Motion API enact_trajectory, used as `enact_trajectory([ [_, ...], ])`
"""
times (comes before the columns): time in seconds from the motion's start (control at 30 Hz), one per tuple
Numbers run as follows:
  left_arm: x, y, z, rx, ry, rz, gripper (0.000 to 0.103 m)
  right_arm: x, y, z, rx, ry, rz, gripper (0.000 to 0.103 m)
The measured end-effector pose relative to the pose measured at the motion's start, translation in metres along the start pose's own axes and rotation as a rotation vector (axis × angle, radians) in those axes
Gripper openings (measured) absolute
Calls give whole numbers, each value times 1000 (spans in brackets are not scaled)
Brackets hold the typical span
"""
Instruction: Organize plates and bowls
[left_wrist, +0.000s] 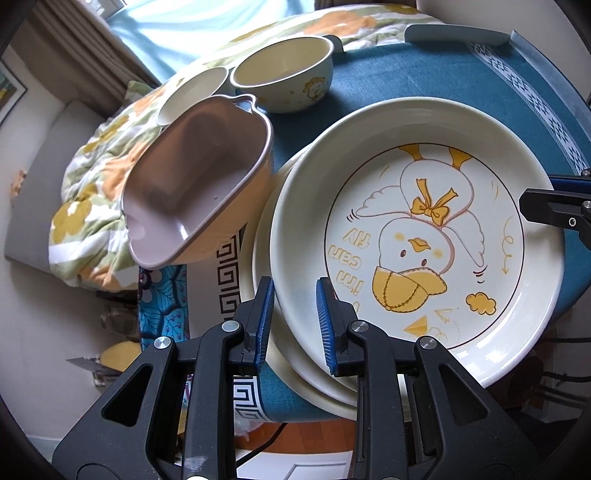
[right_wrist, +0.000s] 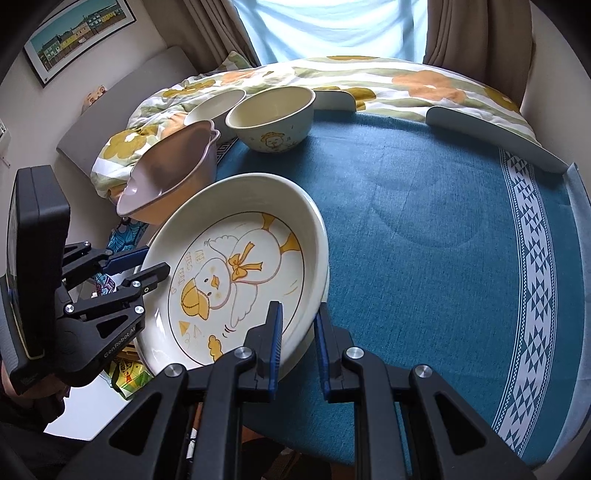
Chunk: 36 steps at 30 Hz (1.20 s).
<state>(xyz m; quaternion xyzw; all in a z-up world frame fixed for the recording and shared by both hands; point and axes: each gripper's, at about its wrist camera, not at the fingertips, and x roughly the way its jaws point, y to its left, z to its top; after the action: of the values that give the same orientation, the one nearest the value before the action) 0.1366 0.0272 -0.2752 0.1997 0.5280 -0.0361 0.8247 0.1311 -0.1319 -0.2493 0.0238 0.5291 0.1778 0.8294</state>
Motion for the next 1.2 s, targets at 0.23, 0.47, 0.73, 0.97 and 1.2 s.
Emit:
enact_trajectory([
  [0.23,-2,-3,-1,18,-1,28,21,1,3,1,-27,1,-18,16],
  [0.47,-3,-1,-2,14,-1,52,21,11,6,-1,-34,32,-28,16],
  [0.73,-4,5,-2,-13,5,42,21,11,7,0,-43,27,-35,16],
  [0.97,-10,8,1,-32,-2,37,21,6,7,0,-38,14,-30,16],
  [1.2,-55,41,16,-197,-95,-12,67,-29,4,18,-24,-70,11,17],
])
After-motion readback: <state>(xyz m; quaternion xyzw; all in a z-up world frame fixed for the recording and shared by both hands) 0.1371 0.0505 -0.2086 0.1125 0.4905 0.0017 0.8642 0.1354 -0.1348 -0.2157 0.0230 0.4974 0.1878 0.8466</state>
